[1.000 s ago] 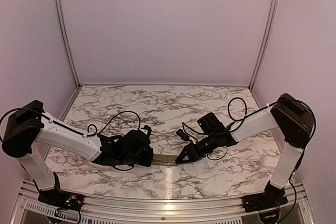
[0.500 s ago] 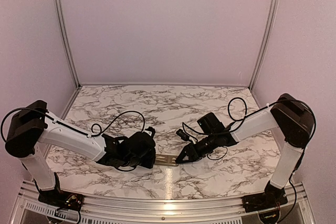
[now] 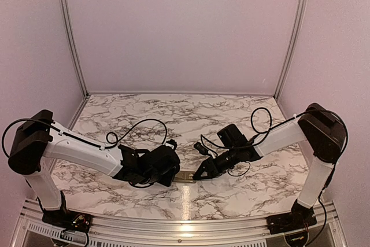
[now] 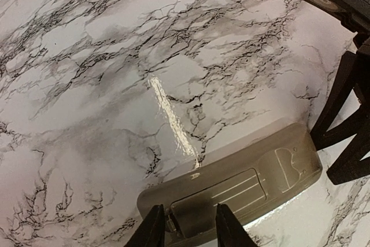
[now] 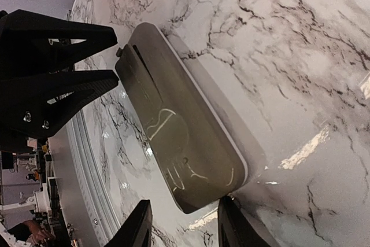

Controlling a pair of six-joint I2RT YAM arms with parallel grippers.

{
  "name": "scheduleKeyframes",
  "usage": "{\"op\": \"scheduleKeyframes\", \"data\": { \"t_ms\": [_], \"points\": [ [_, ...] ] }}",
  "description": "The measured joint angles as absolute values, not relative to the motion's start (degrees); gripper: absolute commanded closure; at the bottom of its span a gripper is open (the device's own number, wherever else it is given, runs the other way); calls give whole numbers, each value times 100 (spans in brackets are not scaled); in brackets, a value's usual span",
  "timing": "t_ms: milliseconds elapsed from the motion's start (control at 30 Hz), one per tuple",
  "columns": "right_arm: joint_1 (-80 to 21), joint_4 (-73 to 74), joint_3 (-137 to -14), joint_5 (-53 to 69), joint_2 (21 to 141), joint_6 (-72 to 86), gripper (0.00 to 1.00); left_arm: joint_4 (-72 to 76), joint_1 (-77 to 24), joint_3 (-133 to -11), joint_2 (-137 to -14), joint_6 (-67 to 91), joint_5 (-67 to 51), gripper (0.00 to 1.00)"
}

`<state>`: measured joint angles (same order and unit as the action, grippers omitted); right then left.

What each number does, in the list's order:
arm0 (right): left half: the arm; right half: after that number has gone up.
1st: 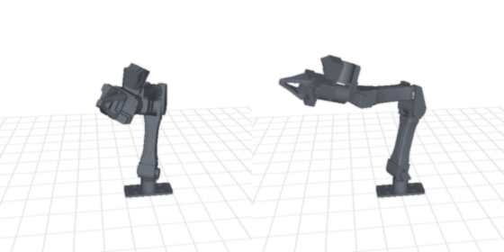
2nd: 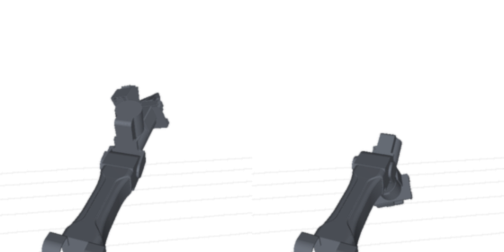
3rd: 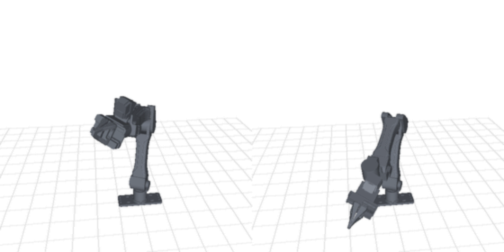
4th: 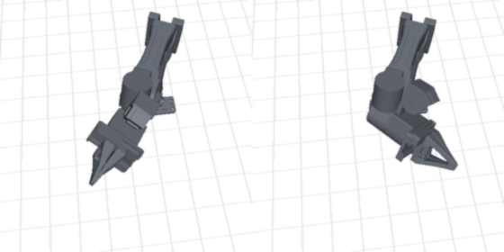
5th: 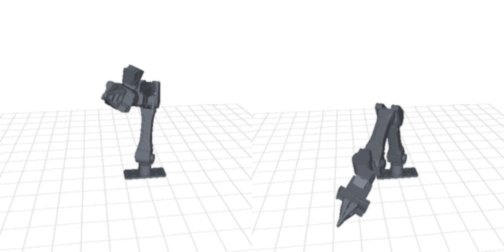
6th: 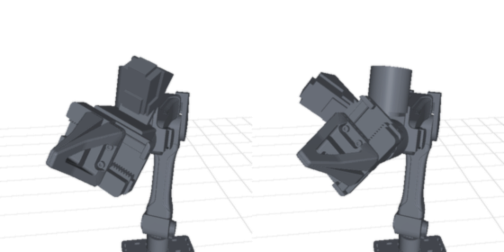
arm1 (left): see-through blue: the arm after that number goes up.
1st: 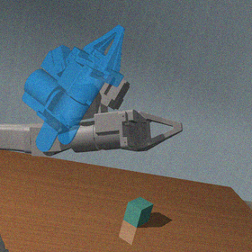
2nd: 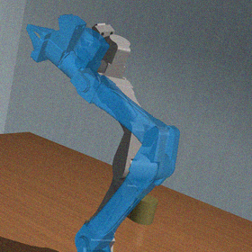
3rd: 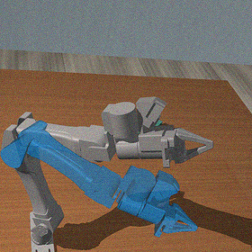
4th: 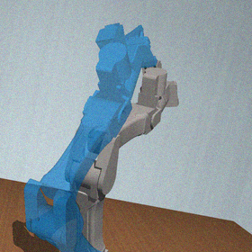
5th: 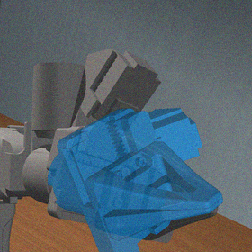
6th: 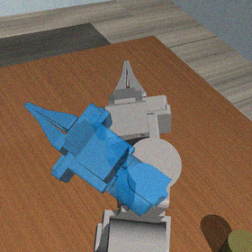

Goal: Load the batteries into the remote control
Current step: Load the battery cover onto the remote control without the battery cover.

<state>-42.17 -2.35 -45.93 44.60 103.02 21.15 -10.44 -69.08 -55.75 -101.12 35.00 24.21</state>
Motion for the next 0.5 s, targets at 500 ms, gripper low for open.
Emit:
{"op": "scheduleKeyframes", "data": {
  "t_ms": [500],
  "points": [
    [-4222, -252, -4593, 4466, 10302, 2115, 62, -1444, -6906, -5664, -9920, 3409, 2770, 59]
  ]
}}
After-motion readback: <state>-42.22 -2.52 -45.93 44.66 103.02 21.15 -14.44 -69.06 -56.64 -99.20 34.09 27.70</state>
